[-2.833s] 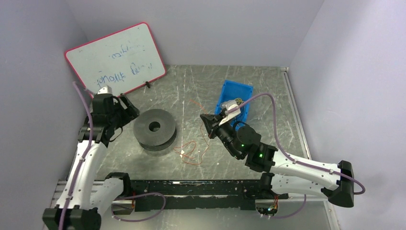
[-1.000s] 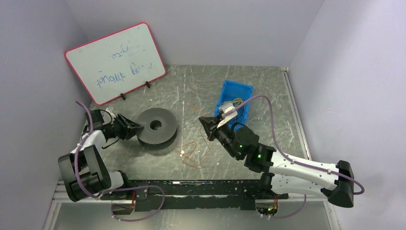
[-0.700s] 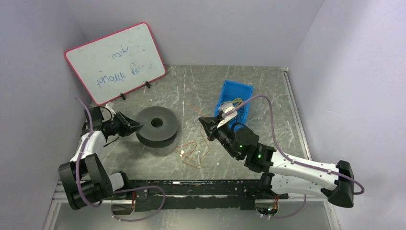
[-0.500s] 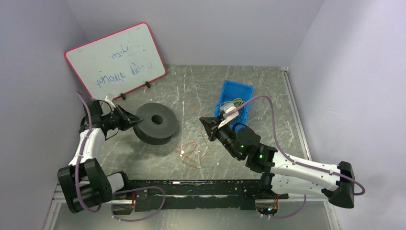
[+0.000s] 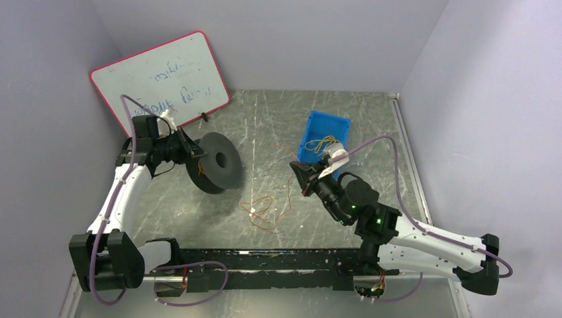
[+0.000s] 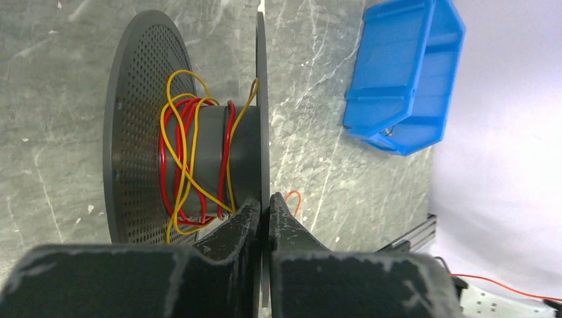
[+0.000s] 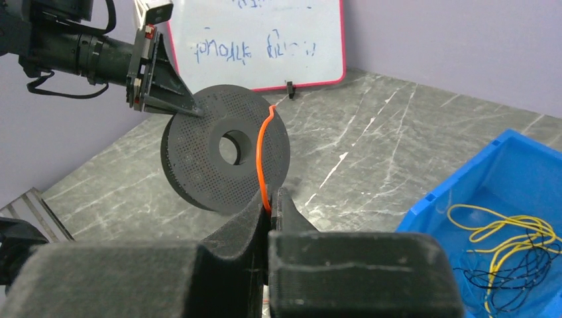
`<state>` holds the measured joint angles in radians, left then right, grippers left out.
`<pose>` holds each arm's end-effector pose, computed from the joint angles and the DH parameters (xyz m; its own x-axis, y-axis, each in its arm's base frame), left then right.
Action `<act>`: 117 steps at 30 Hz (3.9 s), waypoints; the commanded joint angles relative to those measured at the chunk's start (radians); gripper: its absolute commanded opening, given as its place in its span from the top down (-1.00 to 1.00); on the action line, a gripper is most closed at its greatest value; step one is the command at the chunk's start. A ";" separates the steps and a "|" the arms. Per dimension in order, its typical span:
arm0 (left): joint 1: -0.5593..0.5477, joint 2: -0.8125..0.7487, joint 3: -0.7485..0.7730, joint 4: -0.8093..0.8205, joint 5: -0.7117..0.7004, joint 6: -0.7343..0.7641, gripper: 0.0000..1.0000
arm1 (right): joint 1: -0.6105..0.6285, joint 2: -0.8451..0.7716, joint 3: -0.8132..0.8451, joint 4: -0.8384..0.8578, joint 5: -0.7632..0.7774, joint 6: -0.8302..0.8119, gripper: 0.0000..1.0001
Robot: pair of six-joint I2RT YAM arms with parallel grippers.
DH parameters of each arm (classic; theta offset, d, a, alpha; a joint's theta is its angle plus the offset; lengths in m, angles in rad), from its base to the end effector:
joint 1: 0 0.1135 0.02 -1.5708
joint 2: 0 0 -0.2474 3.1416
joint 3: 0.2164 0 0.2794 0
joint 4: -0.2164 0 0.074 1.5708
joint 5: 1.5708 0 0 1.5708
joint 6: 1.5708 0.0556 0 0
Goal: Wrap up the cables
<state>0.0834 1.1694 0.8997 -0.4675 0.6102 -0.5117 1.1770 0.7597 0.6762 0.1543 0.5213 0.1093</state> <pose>0.2925 -0.0075 0.2460 -0.7577 -0.4660 -0.4569 -0.0189 0.7155 -0.6984 0.1175 0.2105 0.3296 -0.0396 0.1513 -0.9877 -0.6095 0.7796 0.1438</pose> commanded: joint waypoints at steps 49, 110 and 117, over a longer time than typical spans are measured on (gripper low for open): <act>-1.076 0.532 0.683 -0.138 -1.024 0.068 0.86 | -0.005 -0.386 0.114 -0.534 0.081 0.153 1.00; -0.833 0.364 0.597 -0.131 -0.767 0.184 -0.17 | -0.005 -0.221 0.170 -0.604 0.145 0.221 1.00; -0.821 0.353 0.556 -0.103 -0.703 0.182 -0.23 | -0.004 -0.045 0.287 -0.658 0.099 0.224 1.00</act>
<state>-0.7429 1.5574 1.4673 -0.6273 -0.1661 -0.3393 1.1770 0.6407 0.8925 -0.4610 0.6422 0.3229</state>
